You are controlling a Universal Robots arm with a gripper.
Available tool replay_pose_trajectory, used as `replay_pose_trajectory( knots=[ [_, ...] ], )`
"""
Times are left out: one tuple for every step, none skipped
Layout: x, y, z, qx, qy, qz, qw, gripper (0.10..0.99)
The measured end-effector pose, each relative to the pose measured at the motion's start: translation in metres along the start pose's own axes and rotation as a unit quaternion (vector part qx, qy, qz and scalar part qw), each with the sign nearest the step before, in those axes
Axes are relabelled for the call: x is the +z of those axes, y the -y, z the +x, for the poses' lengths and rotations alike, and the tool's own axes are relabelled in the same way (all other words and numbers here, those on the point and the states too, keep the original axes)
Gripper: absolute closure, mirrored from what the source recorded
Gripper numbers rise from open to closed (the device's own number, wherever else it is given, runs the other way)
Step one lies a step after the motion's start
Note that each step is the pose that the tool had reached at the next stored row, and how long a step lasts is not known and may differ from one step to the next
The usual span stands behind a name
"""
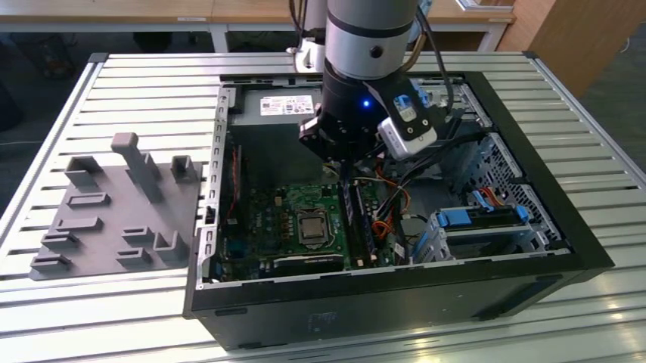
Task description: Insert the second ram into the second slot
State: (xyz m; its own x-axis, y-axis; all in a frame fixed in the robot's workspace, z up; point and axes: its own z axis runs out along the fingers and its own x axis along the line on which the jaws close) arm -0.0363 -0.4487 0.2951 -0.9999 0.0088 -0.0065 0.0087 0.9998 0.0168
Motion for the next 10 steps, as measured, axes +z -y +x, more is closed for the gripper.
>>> replay_pose_trajectory(
  knots=[
    [0.0003,0.0000,0.0000,0.000,0.0000,0.0001,1.0000,0.969],
    [0.0006,0.0000,0.0000,0.000,0.0000,0.0002,1.0000,0.969],
    [0.0008,0.0001,0.0000,0.000,0.0000,0.0002,1.0000,0.969],
    [0.0010,0.0001,0.0000,0.000,0.0000,0.0003,1.0000,0.969],
    [0.0014,0.0001,0.0000,0.000,0.0001,0.0002,1.0000,0.969],
    [0.0018,0.0001,0.0000,-0.001,0.0001,0.0002,1.0000,0.969],
    [0.0022,0.0001,0.0000,-0.001,0.0001,0.0002,1.0000,0.969],
    [0.0025,0.0001,0.0000,-0.001,0.0000,0.0004,1.0000,0.969],
    [0.0028,0.0001,0.0000,-0.001,0.0000,0.0004,1.0000,0.969],
    [0.0031,0.0001,0.0000,-0.001,0.0000,0.0003,1.0000,0.969]
  ],
)
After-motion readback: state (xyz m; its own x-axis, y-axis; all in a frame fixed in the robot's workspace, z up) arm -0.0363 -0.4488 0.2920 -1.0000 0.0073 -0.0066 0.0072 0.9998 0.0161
